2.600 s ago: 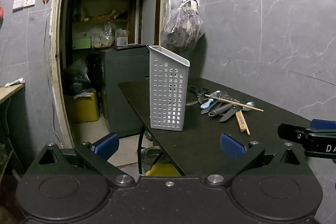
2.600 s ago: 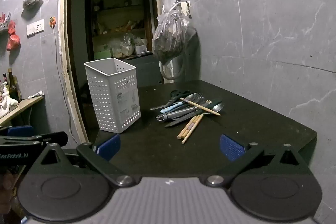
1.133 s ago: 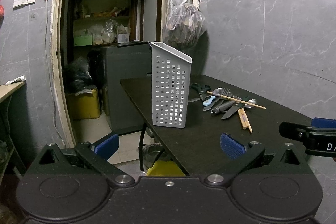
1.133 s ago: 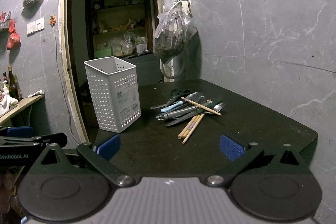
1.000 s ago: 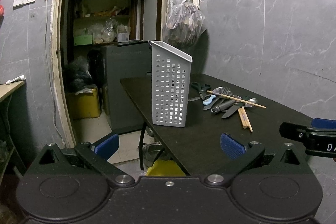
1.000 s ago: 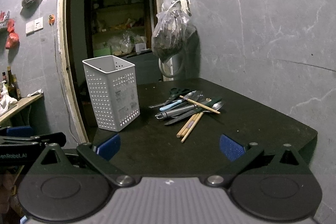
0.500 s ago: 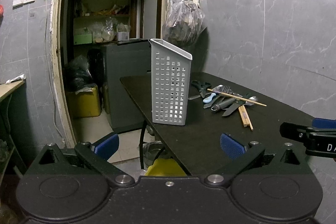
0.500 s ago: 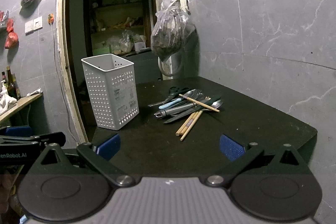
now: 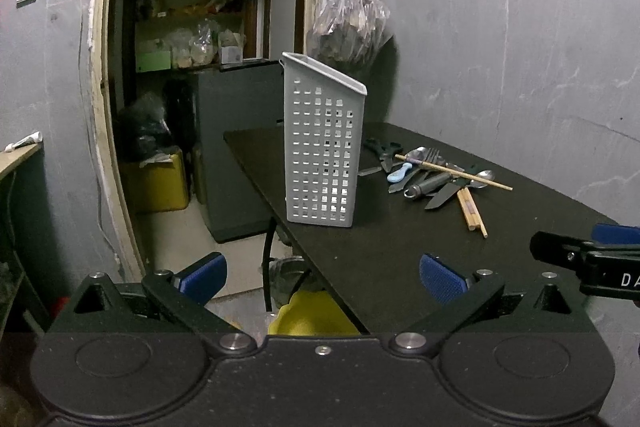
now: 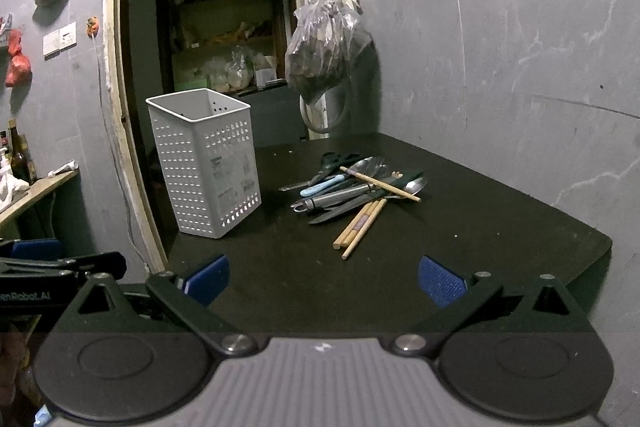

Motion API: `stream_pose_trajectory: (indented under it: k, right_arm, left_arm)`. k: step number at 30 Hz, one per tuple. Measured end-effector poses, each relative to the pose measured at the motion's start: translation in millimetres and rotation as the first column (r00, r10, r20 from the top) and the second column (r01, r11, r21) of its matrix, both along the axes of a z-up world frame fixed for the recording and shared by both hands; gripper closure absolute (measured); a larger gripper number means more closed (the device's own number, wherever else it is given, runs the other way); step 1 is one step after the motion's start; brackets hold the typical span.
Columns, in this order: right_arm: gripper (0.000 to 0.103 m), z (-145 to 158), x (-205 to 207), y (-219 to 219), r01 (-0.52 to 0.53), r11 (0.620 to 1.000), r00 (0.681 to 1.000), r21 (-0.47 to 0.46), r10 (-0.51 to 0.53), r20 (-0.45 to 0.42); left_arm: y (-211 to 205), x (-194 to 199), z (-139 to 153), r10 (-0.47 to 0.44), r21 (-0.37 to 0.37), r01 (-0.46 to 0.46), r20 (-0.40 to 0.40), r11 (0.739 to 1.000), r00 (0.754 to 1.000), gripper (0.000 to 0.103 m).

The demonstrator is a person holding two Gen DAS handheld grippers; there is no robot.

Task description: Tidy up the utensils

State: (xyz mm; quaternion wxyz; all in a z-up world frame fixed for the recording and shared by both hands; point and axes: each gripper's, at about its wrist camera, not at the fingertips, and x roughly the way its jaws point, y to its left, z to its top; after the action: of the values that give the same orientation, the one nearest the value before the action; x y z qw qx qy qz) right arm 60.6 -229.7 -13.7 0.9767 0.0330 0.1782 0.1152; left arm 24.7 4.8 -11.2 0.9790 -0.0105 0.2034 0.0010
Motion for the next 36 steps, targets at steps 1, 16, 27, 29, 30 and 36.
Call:
stream_pose_trajectory:
  k: [1, 16, 27, 29, 30, 36]
  right_arm:
    - [0.0, -0.7, 1.3, -0.2, 0.001, 1.0, 1.0, 0.001, -0.001, -0.003]
    - [0.0, -12.4, 17.5, -5.3, 0.009, 1.0, 0.999, 0.018, -0.008, -0.045]
    - [0.0, -0.3, 46.0, -22.0, 0.052, 0.998, 0.998, 0.029, -0.053, 0.014]
    - [0.0, 0.9, 55.2, -23.9, 0.059, 0.998, 0.998, 0.022, -0.059, 0.016]
    - [0.0, 1.5, 60.0, -24.7, 0.059, 0.998, 0.998, 0.02, -0.059, 0.016]
    - [0.0, 3.5, 83.3, -29.4, 0.056, 0.998, 0.998, 0.016, -0.057, 0.016]
  left_arm:
    - [0.2, 1.4, 0.3, 0.0, 0.0, 0.0, -0.006, 1.0, 1.0, 0.001]
    - [2.0, 23.9, -4.4, 0.001, 0.0, -0.001, -0.037, 1.0, 0.999, 0.001]
    - [25.2, 68.6, 12.6, 0.092, -0.075, -0.082, 0.13, 0.994, 0.987, 0.001]
    - [21.1, 80.8, 14.5, 0.085, -0.046, -0.079, 0.137, 0.996, 0.987, 0.001]
    - [18.4, 88.1, 15.1, 0.074, -0.029, -0.07, 0.146, 0.997, 0.987, 0.001]
    - [-1.4, 107.8, 11.9, 0.003, 0.061, -0.016, 0.208, 0.998, 0.978, 0.001]
